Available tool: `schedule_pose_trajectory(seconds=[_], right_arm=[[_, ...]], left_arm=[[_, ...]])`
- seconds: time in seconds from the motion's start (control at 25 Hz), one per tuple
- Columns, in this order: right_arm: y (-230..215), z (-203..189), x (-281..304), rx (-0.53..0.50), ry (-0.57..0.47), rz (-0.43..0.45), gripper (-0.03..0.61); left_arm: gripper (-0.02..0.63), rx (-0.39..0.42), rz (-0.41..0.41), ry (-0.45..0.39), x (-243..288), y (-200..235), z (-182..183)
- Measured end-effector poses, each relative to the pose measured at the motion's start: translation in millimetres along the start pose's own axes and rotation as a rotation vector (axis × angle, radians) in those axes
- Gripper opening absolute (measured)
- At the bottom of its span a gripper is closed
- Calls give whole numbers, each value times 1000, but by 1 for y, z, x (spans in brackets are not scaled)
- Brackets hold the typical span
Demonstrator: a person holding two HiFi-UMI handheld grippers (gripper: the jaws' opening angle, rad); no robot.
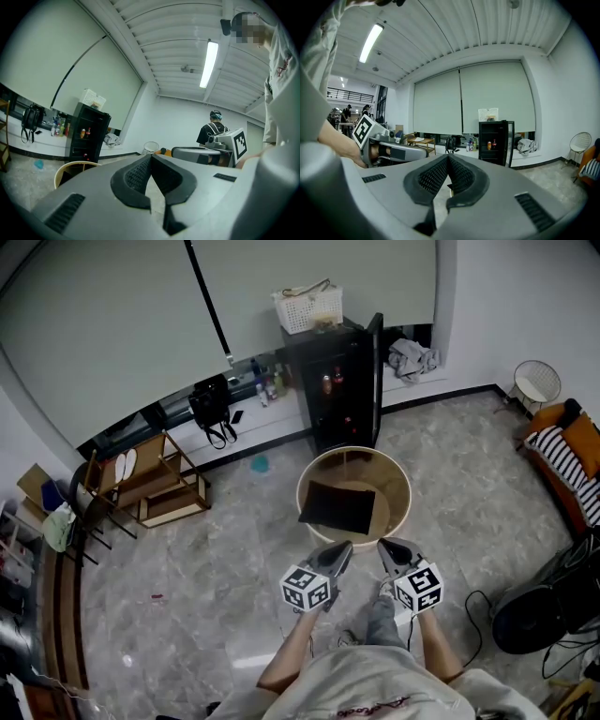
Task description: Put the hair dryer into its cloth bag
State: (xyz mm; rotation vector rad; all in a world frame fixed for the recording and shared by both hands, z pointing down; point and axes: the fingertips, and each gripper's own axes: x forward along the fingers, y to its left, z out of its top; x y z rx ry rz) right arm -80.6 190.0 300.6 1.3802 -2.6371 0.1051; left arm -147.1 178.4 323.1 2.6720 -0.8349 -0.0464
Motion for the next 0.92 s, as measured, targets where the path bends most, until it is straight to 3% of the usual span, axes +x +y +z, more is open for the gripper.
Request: schedule_pose_trajectory(seconds=[0.28,0.92], right_arm=[[9,-1,-18,9,0,-10,28],[16,-8,-12,4,4,-6,28]], left_arm=[[31,9,-11,16,-8,-19,-3],[31,29,-16,26,-12,-16,-13]])
